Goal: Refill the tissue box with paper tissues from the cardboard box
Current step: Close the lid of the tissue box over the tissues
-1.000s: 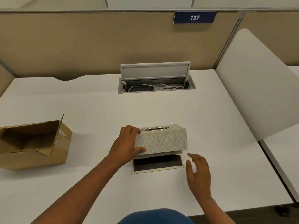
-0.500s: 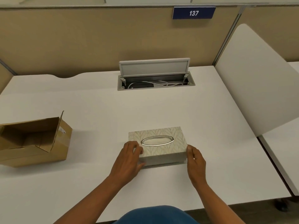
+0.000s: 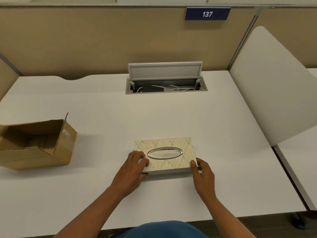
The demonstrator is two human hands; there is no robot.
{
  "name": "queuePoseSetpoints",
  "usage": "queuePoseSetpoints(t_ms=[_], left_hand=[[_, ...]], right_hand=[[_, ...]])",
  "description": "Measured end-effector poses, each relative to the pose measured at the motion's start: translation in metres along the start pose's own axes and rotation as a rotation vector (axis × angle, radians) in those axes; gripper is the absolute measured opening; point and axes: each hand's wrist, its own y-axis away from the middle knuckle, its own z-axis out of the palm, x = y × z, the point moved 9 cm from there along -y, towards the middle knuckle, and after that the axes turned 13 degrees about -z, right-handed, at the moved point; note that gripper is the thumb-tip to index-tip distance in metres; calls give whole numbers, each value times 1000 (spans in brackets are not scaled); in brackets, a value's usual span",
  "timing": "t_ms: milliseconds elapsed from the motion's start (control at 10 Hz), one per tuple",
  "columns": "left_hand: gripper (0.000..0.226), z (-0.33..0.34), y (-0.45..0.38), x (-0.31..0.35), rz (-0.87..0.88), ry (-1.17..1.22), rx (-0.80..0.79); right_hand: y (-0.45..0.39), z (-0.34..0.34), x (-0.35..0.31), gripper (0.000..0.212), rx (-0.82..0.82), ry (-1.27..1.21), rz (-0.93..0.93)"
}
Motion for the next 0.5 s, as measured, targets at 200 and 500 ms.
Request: queuePoseSetpoints(t_ms=[200, 500], left_hand=[[53, -10, 0, 4, 3, 9, 29], [51, -48, -4, 10, 77, 5, 83]], right_hand=[[5, 0, -5, 31, -17, 54, -14], [-9, -8, -78, 42, 50, 444, -334]])
